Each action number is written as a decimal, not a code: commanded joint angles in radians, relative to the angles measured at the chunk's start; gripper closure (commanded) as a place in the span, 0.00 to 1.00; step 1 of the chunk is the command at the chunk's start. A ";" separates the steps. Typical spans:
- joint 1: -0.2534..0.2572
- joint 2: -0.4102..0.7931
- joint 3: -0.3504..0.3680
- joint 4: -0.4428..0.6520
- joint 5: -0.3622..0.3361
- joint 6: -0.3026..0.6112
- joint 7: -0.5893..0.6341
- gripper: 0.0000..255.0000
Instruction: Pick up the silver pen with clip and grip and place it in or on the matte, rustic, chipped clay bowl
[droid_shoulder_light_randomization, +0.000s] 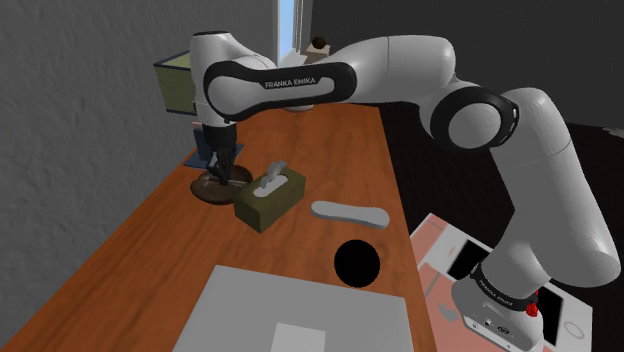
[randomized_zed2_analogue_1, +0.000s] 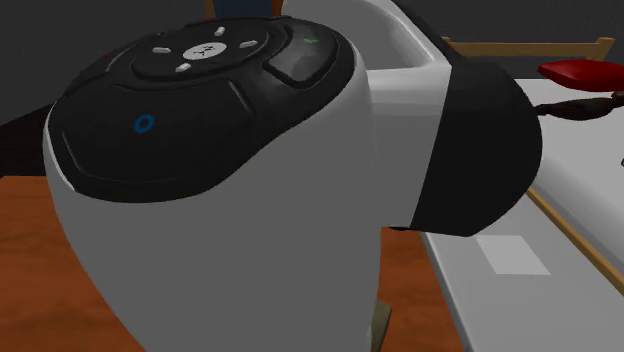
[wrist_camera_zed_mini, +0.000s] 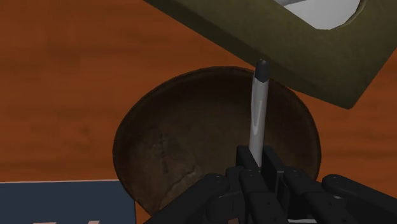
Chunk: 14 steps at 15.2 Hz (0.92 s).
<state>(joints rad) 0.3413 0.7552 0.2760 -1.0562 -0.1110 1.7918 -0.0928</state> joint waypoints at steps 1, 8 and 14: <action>-0.003 0.006 -0.003 -0.014 -0.001 0.011 0.001 1.00; -0.003 0.009 -0.002 -0.009 -0.001 0.009 0.001 0.00; -0.002 0.006 -0.001 0.019 -0.001 -0.022 0.000 0.00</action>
<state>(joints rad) 0.3429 0.7662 0.2758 -1.0437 -0.1127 1.7834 -0.0918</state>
